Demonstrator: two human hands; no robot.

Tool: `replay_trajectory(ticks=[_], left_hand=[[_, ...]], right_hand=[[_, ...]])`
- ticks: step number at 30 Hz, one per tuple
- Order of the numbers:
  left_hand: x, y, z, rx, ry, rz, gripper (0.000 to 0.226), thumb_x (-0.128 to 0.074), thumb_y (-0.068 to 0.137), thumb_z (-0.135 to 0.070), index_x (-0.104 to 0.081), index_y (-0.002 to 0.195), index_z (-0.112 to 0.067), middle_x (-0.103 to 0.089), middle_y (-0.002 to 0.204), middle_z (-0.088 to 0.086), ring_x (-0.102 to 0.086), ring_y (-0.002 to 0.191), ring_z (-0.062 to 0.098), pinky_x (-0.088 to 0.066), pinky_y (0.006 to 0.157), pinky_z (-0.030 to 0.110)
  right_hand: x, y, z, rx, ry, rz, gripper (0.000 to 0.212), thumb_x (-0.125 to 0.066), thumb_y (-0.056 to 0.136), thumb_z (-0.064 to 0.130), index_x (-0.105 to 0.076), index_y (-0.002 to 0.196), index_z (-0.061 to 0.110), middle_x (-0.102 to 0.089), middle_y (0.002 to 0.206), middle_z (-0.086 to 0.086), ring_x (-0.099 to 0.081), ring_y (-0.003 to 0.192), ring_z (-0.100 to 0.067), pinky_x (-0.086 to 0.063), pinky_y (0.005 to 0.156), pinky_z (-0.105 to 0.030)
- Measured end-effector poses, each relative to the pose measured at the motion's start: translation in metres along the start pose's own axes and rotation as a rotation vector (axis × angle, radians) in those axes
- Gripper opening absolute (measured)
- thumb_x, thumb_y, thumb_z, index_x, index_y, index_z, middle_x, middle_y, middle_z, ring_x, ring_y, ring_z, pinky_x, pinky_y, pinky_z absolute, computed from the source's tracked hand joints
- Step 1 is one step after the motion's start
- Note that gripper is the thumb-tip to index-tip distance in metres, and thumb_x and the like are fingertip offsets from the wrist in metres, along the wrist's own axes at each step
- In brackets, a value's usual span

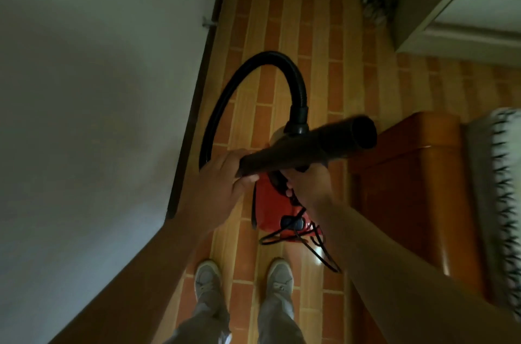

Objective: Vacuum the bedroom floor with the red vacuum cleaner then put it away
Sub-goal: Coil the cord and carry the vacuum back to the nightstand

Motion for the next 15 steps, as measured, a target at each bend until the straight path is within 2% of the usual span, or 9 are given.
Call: replay_trajectory(ticks=[2, 4, 6, 8, 10, 13, 15], left_hand=[[0.022, -0.005, -0.046, 0.013, -0.041, -0.029, 0.047, -0.039, 0.093, -0.064, -0.048, 0.125, -0.03, -0.043, 0.102, -0.02, -0.05, 0.089, 0.002, -0.039, 0.069, 0.018], [0.043, -0.011, -0.091, 0.014, -0.075, -0.038, 0.047, -0.038, 0.092, -0.066, -0.047, 0.12, -0.03, -0.041, 0.095, -0.022, -0.048, 0.08, -0.002, -0.035, 0.063, 0.016], [0.062, -0.016, -0.132, -0.01, -0.112, -0.032, 0.048, -0.039, 0.092, -0.066, -0.048, 0.121, -0.028, -0.043, 0.095, -0.021, -0.05, 0.083, -0.002, -0.039, 0.064, 0.018], [0.079, -0.022, -0.169, -0.045, -0.129, -0.009, 0.048, -0.04, 0.095, -0.064, -0.046, 0.129, -0.03, -0.048, 0.105, -0.016, -0.053, 0.093, 0.001, -0.047, 0.071, 0.024], [0.099, -0.029, -0.204, -0.075, -0.14, -0.006, 0.043, -0.044, 0.097, -0.06, -0.044, 0.131, -0.034, -0.05, 0.109, -0.016, -0.053, 0.1, 0.001, -0.05, 0.077, 0.026], [0.127, -0.038, -0.252, -0.106, -0.181, -0.002, 0.039, -0.04, 0.094, -0.065, -0.041, 0.128, -0.044, -0.048, 0.107, -0.024, -0.053, 0.101, -0.003, -0.051, 0.081, 0.026], [0.141, -0.043, -0.281, -0.14, -0.196, -0.01, 0.027, -0.04, 0.096, -0.063, -0.038, 0.121, -0.053, -0.05, 0.105, -0.021, -0.054, 0.098, -0.003, -0.049, 0.077, 0.024]], right_hand=[[0.025, -0.044, 0.026, 0.068, 0.03, -0.053, 0.009, -0.068, 0.099, 0.017, -0.062, 0.093, 0.018, -0.059, 0.067, -0.002, -0.054, 0.051, -0.013, -0.046, 0.044, -0.021], [0.051, -0.086, 0.048, 0.091, 0.057, -0.077, 0.006, -0.067, 0.1, 0.014, -0.063, 0.104, 0.013, -0.058, 0.065, -0.002, -0.051, 0.049, -0.012, -0.041, 0.039, -0.017], [0.076, -0.128, 0.065, 0.098, 0.078, -0.076, 0.006, -0.064, 0.101, 0.012, -0.06, 0.105, 0.012, -0.058, 0.067, -0.001, -0.053, 0.05, -0.01, -0.04, 0.038, -0.013], [0.099, -0.165, 0.079, 0.132, 0.077, -0.087, 0.006, -0.064, 0.101, 0.011, -0.059, 0.099, 0.012, -0.059, 0.067, -0.002, -0.055, 0.045, -0.006, -0.04, 0.038, -0.013], [0.122, -0.198, 0.089, 0.174, 0.068, -0.121, 0.011, -0.067, 0.099, 0.012, -0.06, 0.09, 0.012, -0.059, 0.066, -0.003, -0.054, 0.041, -0.007, -0.043, 0.043, -0.017], [0.151, -0.241, 0.098, 0.223, 0.037, -0.139, 0.014, -0.069, 0.097, 0.017, -0.064, 0.085, 0.013, -0.064, 0.066, -0.004, -0.062, 0.057, -0.019, -0.053, 0.061, -0.037], [0.168, -0.266, 0.098, 0.259, 0.056, -0.154, 0.017, -0.071, 0.096, 0.02, -0.066, 0.082, 0.01, -0.068, 0.064, -0.004, -0.064, 0.063, -0.026, -0.053, 0.064, -0.045]])
Point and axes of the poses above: each hand's wrist, its own y-axis towards the middle knuckle, its own x-axis out of the back of the hand, z = x × y, the point moved 3 cm from there along y, towards the middle knuckle
